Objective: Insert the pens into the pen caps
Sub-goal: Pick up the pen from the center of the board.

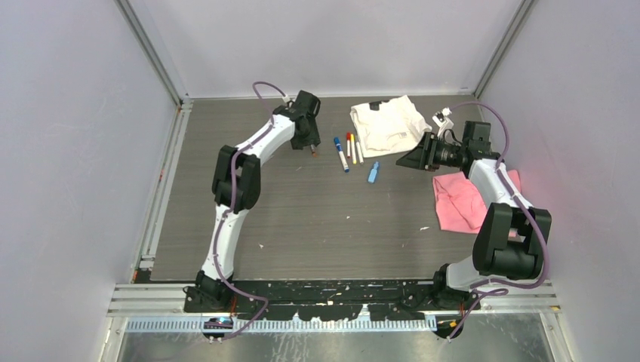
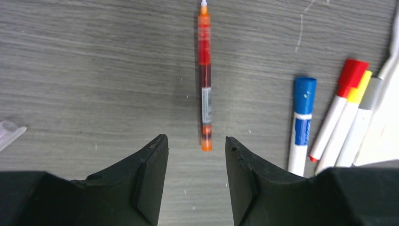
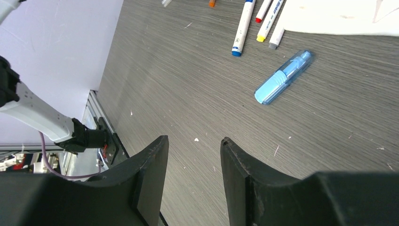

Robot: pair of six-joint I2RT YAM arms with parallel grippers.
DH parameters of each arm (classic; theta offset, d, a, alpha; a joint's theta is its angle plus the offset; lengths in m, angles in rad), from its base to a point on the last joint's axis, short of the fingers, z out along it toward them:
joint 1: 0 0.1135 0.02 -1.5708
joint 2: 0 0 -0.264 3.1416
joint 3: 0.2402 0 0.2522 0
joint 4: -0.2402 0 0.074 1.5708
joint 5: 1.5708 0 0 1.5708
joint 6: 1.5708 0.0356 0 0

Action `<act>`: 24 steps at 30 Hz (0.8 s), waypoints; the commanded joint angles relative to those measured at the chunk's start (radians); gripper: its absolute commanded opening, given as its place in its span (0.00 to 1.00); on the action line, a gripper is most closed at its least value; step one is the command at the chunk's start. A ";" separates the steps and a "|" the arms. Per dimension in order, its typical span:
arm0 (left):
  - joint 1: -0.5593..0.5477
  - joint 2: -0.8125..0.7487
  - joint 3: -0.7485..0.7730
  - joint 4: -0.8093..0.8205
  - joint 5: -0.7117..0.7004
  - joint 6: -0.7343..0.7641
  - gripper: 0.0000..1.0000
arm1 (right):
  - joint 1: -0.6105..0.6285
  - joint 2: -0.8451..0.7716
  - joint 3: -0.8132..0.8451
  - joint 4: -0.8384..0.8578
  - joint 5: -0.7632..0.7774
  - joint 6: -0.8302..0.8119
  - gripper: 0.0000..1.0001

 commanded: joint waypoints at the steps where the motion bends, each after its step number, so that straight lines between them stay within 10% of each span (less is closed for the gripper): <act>1: -0.004 0.067 0.124 -0.088 -0.033 0.018 0.49 | -0.015 0.004 0.017 0.031 -0.034 -0.008 0.51; 24: -0.021 0.292 0.399 -0.287 -0.077 0.049 0.11 | -0.031 0.019 0.023 0.021 -0.070 -0.006 0.51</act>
